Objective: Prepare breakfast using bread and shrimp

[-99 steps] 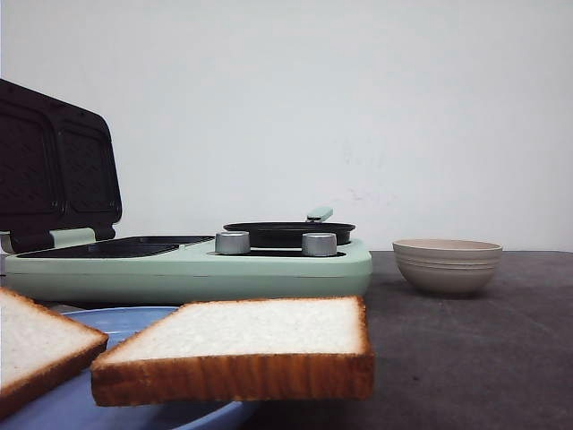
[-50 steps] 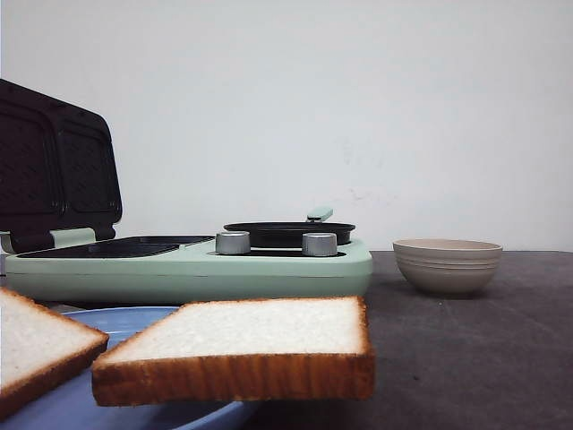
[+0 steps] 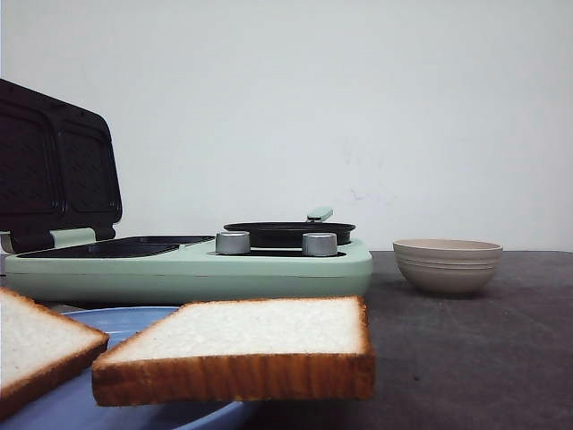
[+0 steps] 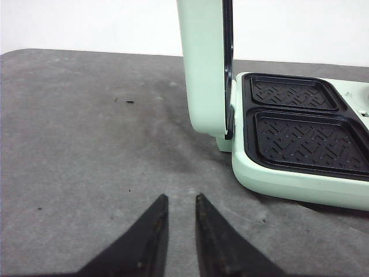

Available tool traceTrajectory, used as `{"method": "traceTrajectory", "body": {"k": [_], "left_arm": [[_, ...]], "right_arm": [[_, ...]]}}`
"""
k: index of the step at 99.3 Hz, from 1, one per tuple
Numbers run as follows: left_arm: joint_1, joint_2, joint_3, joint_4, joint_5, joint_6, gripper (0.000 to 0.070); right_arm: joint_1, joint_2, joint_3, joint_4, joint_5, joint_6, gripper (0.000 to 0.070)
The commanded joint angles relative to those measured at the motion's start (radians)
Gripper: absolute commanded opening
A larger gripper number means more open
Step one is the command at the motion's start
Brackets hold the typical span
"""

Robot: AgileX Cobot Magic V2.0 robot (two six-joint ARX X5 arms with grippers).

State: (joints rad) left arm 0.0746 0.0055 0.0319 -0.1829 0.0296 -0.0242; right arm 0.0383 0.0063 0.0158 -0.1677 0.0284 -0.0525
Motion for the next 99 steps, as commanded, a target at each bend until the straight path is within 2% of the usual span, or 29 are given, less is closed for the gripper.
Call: {"method": "traceTrajectory", "body": {"k": [1, 16, 33, 60, 69, 82, 92, 99], "left_arm": [[0.002, -0.001, -0.017, -0.005, 0.000, 0.009, 0.0033], [0.002, -0.001, -0.017, -0.004, 0.000, 0.003, 0.0033], [0.002, -0.001, -0.017, -0.004, 0.000, -0.080, 0.0033], [0.002, -0.001, -0.016, -0.004, 0.001, -0.154, 0.0033], [0.002, -0.001, -0.016, -0.002, 0.000, -0.187, 0.0033], [0.002, -0.001, -0.011, -0.011, 0.006, -0.306, 0.0022], [0.002, 0.000, 0.025, -0.035, 0.010, -0.451, 0.0012], [0.002, 0.000, 0.056, -0.032, 0.032, -0.511, 0.0012]], "right_arm": [[0.000, -0.002, -0.005, 0.011, -0.002, 0.000, 0.0000], [0.000, -0.002, -0.004, 0.011, -0.003, 0.005, 0.0000], [0.000, -0.002, -0.004, 0.011, -0.004, 0.071, 0.0000], [0.000, -0.002, -0.004, 0.011, -0.006, 0.142, 0.0000], [0.000, -0.002, -0.004, 0.010, -0.007, 0.195, 0.0000], [0.000, -0.002, -0.002, 0.014, -0.052, 0.288, 0.0000], [0.000, -0.002, 0.013, 0.047, -0.101, 0.344, 0.0000], [0.000, -0.002, 0.042, 0.055, -0.136, 0.372, 0.0000]]}}
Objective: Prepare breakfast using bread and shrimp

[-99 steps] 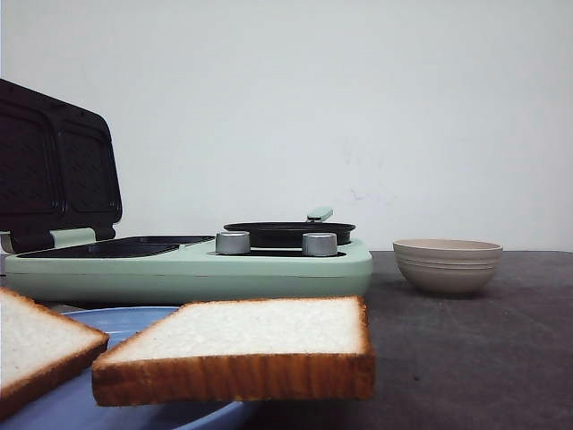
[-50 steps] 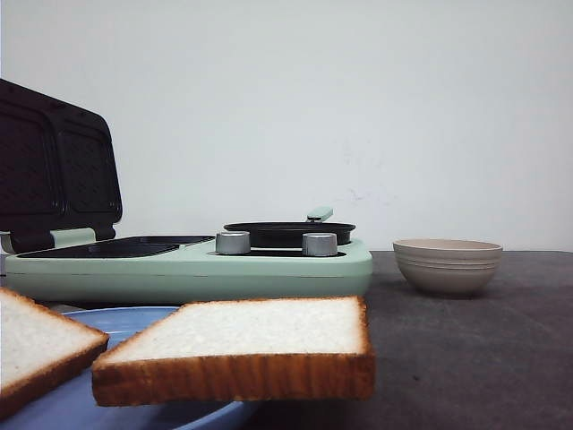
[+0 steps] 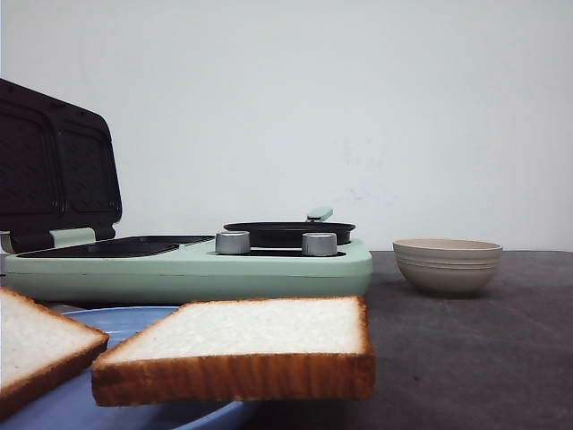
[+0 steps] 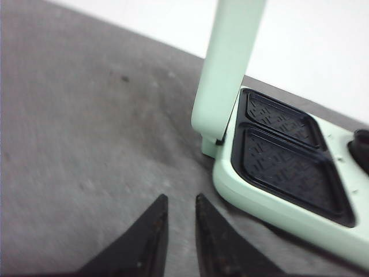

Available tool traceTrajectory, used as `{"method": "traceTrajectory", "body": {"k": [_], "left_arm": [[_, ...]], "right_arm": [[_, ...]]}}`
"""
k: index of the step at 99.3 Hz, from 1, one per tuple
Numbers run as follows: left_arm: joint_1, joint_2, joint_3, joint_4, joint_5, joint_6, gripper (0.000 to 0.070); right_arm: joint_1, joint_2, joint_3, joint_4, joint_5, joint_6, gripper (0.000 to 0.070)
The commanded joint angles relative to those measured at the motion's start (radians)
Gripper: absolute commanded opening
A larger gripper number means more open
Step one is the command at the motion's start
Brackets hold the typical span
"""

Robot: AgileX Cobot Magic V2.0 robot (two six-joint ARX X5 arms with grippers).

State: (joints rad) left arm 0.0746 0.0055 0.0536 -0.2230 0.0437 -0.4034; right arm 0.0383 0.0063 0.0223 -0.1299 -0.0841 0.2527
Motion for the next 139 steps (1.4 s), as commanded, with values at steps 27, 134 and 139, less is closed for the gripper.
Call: {"method": "traceTrajectory", "body": {"k": [27, 134, 139], "left_arm": [[0.002, 0.123, 0.264, -0.079, 0.116, -0.132, 0.0015], [0.002, 0.795, 0.787, -0.845, 0.267, 0.197, 0.0309], [0.002, 0.806, 0.785, -0.863, 0.267, 0.212, 0.0406]], "right_arm": [[0.000, 0.109, 0.267, -0.175, -0.033, 0.144, 0.0000], [0.006, 0.639, 0.665, -0.633, -0.406, 0.051, 0.0000], [0.006, 0.639, 0.665, -0.635, -0.423, 0.049, 0.0001]]}}
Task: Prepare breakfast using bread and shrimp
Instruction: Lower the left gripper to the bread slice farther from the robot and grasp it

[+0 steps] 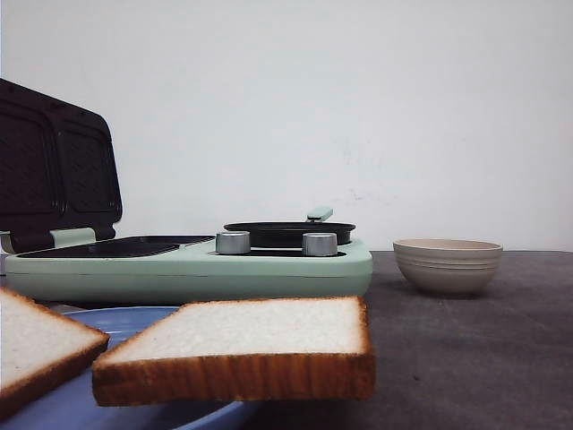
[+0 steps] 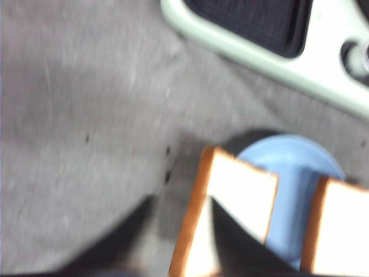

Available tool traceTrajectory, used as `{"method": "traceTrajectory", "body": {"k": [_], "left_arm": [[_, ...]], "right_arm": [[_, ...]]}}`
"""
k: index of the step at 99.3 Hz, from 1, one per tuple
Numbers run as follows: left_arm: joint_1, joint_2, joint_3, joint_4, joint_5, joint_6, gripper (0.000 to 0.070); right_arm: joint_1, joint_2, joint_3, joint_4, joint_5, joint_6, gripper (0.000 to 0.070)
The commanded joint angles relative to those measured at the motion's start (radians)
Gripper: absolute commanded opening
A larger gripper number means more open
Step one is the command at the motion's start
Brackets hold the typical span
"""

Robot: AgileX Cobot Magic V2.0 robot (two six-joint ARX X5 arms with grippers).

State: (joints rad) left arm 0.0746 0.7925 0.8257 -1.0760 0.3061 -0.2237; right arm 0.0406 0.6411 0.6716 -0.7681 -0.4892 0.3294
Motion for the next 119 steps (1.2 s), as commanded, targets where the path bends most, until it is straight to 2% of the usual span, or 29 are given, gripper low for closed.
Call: {"method": "traceTrajectory", "body": {"k": [1, 6, 17, 23, 54, 119], "left_arm": [[0.002, 0.021, 0.013, -0.013, 0.004, 0.035, 0.0415], [0.002, 0.037, 0.009, -0.031, 0.007, 0.048, 0.0435], [0.002, 0.080, -0.003, -0.068, 0.027, 0.068, 0.0436], [0.002, 0.110, -0.011, -0.080, 0.041, 0.079, 0.0436], [-0.046, 0.260, -0.014, -0.077, 0.136, 0.119, 0.0435], [-0.169, 0.510, -0.014, -0.065, 0.129, 0.145, 0.0435]], "right_arm": [[0.004, 0.004, 0.016, 0.003, -0.022, -0.027, 0.0006], [0.004, 0.004, 0.016, 0.004, -0.046, -0.027, 0.0048], [0.004, 0.004, 0.016, 0.004, -0.092, -0.027, 0.0230], [0.006, 0.004, 0.016, 0.004, -0.105, -0.026, 0.0286], [0.037, 0.004, 0.016, 0.004, -0.122, -0.028, 0.0289], [0.063, 0.004, 0.016, 0.003, -0.124, -0.049, 0.0289]]}}
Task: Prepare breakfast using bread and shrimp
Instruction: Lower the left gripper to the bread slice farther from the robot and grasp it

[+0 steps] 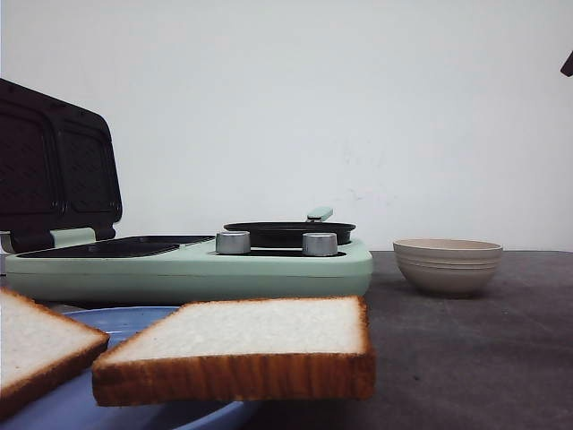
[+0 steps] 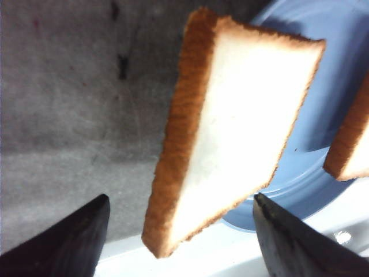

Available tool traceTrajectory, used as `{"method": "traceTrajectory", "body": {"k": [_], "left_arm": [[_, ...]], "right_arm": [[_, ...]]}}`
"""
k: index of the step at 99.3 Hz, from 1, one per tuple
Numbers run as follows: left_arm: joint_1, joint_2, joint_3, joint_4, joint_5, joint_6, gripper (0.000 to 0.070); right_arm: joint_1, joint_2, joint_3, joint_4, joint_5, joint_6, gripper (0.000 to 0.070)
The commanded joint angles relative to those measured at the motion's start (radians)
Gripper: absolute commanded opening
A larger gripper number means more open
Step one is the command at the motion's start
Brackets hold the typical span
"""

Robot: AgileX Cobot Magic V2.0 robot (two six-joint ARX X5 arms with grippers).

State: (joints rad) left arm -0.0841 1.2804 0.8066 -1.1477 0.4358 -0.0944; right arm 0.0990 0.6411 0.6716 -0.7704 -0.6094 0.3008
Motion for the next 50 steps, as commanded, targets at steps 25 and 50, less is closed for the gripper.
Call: {"method": "traceTrajectory", "body": {"k": [25, 50], "left_arm": [[-0.060, 0.079, 0.005, 0.021, -0.001, 0.016, 0.0435], [-0.074, 0.095, 0.005, 0.051, -0.001, 0.016, 0.0421]], "right_arm": [[0.005, 0.004, 0.016, 0.006, -0.004, -0.020, 0.0289], [0.004, 0.004, 0.016, 0.006, -0.004, -0.020, 0.0289]]}}
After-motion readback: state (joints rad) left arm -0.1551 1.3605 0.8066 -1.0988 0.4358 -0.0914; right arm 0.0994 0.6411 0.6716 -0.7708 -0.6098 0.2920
